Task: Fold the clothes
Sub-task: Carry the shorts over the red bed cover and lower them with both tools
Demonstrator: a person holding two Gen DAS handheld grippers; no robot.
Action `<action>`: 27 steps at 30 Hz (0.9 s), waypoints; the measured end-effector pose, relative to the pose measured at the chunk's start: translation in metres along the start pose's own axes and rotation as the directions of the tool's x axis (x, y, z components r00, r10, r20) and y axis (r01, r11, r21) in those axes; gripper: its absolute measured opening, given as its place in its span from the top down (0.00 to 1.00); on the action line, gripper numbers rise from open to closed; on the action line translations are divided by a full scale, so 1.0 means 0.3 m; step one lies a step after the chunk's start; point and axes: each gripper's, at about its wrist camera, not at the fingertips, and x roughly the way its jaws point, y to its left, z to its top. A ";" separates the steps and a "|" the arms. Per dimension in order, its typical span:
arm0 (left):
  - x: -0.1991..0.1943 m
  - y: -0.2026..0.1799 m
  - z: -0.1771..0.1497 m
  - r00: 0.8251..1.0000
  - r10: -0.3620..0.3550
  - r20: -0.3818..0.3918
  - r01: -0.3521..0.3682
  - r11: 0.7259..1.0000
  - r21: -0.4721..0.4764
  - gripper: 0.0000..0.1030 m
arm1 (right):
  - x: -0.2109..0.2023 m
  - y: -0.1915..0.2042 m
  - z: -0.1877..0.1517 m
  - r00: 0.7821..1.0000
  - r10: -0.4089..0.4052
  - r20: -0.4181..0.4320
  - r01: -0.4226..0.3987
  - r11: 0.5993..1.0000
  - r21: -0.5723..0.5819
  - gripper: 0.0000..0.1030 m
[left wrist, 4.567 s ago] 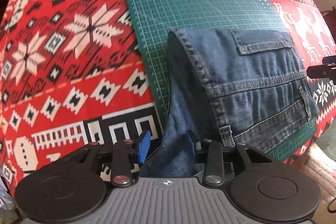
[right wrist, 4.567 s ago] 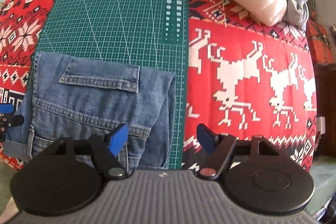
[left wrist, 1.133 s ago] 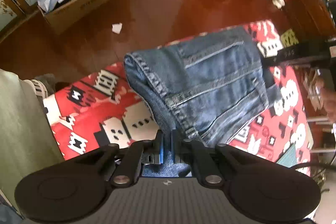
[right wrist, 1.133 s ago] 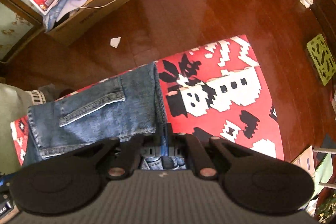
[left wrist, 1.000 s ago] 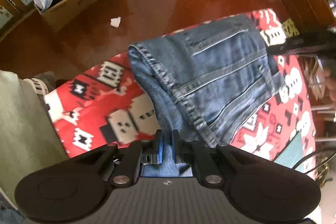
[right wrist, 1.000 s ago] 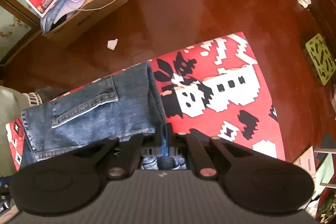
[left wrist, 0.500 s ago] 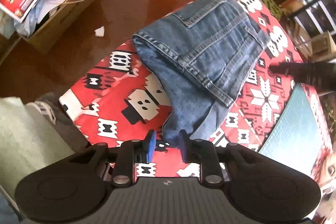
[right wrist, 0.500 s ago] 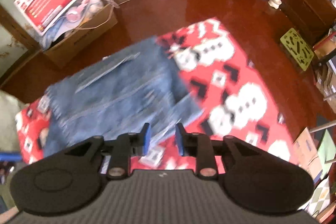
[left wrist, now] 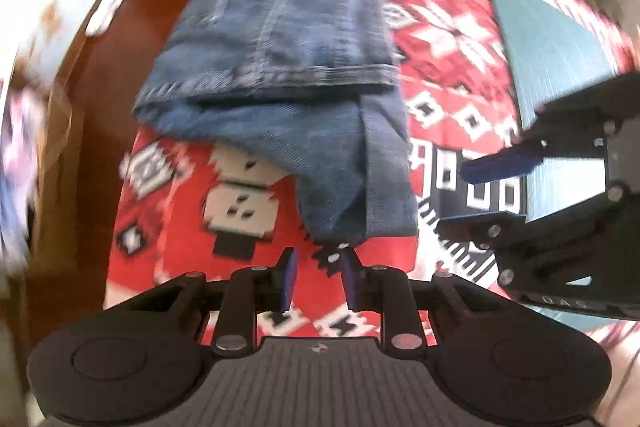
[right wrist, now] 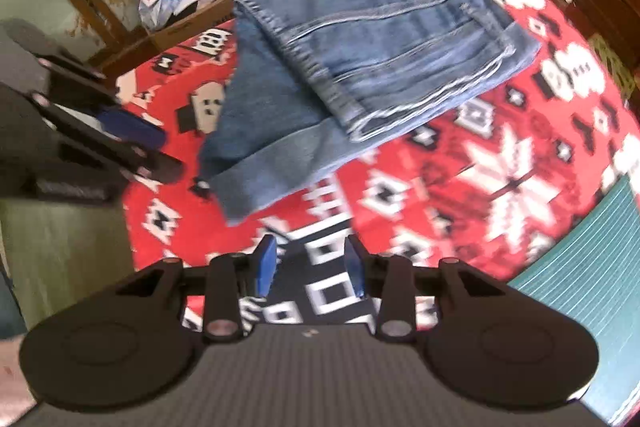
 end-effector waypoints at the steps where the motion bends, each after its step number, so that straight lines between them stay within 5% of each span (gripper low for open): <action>1: 0.009 -0.009 -0.001 1.000 0.015 0.008 -0.015 0.999 0.041 0.77 | 0.004 0.013 -0.010 1.000 0.008 0.007 -0.009 1.000 0.021 0.61; 6: 0.050 -0.026 0.005 0.999 0.040 0.027 -0.044 0.979 0.198 0.77 | 0.033 0.049 -0.034 0.999 0.039 0.024 -0.040 0.998 0.040 0.61; 8: 0.051 -0.022 0.020 1.000 0.013 0.023 -0.018 0.973 0.232 0.86 | 0.045 0.054 -0.038 0.999 0.037 0.039 -0.038 0.999 0.029 0.61; 14: -0.022 0.087 0.145 0.981 -0.192 -0.006 0.192 0.980 0.057 0.89 | 0.063 0.076 -0.029 0.997 0.025 0.068 -0.023 0.999 -0.031 0.61; 21: -0.052 0.185 0.213 0.962 -0.274 0.006 0.272 0.954 -0.122 0.89 | 0.029 0.054 0.006 0.992 0.016 0.124 -0.020 0.999 0.027 0.62; 27: -0.054 0.205 0.209 0.943 -0.333 -0.011 0.323 0.922 -0.215 0.90 | 0.040 0.026 0.044 0.992 0.061 0.111 -0.069 0.995 0.070 0.91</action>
